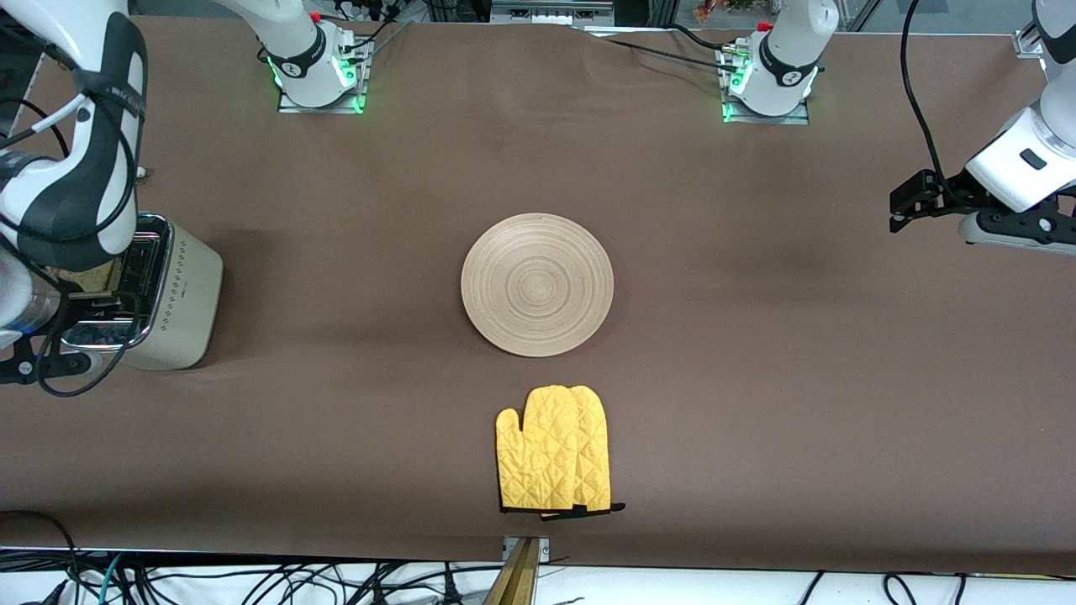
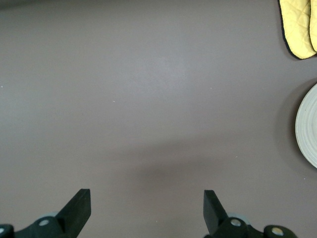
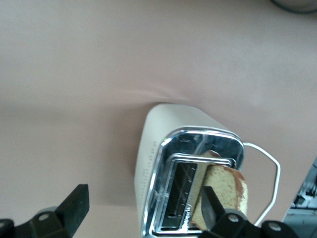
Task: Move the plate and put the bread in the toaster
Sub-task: 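Open the right gripper to release the bread in the slot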
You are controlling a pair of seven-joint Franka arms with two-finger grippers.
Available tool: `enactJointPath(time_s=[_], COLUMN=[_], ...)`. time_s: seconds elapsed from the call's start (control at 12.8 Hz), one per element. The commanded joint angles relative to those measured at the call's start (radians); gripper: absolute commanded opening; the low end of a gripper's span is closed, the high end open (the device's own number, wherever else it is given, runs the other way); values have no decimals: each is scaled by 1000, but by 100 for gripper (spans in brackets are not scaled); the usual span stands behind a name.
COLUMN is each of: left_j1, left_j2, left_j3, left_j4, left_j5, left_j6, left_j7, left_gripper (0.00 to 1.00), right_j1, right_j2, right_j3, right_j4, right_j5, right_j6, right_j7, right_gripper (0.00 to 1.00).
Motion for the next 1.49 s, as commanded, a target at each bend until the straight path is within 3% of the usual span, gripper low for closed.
enactJointPath(time_s=[0.0, 0.08, 0.16, 0.39, 0.47, 0.78, 1.25, 1.41], left_j1=[6, 6, 6, 6, 6, 6, 6, 6], left_j2=[-1, -1, -1, -1, -1, -1, -1, -1], left_j3=[-3, -3, -3, -3, -3, -3, -3, -3], left_j4=[11, 11, 11, 11, 11, 11, 11, 11], left_j5=[-23, -23, -23, -23, -23, -23, -23, -23], left_j6=[-14, -14, -14, -14, -14, -14, -14, -14], left_j7=[-2, -2, -2, -2, -2, -2, -2, -2], left_gripper=[100, 100, 100, 100, 100, 100, 100, 100], right_j1=[4, 5, -5, -180, -212, -252, -415, -418], right_j2=[-38, -38, -56, -177, -210, -314, -478, -513], right_j3=[7, 16, 64, 336, 390, 469, 604, 622], right_j4=[-4, -4, -6, -63, -89, -165, -351, -379], right_j5=[70, 92, 100, 81, 63, 40, 38, -26], right_j6=[-15, -13, -12, 22, 48, 117, 165, 160], right_j7=[-14, -13, -6, 4, 21, 318, 330, 287], right_gripper=[100, 100, 100, 100, 100, 100, 100, 100])
